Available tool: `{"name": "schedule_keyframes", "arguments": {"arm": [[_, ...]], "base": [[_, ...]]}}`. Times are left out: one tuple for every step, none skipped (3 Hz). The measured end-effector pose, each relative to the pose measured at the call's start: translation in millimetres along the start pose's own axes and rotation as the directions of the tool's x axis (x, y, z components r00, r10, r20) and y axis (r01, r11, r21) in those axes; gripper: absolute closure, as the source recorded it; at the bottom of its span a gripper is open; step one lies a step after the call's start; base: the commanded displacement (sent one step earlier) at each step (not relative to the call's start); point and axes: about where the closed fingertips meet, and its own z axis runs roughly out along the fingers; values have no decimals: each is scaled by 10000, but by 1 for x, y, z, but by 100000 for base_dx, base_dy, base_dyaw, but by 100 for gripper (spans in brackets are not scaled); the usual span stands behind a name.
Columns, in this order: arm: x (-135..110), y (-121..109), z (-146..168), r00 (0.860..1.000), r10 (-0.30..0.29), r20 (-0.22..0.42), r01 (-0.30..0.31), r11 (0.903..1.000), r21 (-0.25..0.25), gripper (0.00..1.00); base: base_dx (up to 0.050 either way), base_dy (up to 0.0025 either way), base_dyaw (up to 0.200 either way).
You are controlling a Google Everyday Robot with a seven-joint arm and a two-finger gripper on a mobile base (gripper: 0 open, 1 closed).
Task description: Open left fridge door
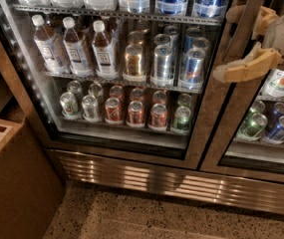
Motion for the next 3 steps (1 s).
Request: {"name": "schedule_keyframes", "arguments": {"arm": [[0, -2, -5, 10000, 0, 0, 0, 10000, 0, 40], [0, -9, -10, 10000, -1, 0, 1, 10000, -1, 64], [0, -11, -12, 10000, -1, -2, 1, 10000, -3, 87]], "base": [[0, 0, 0], [0, 0, 0], [0, 0, 0]]}}
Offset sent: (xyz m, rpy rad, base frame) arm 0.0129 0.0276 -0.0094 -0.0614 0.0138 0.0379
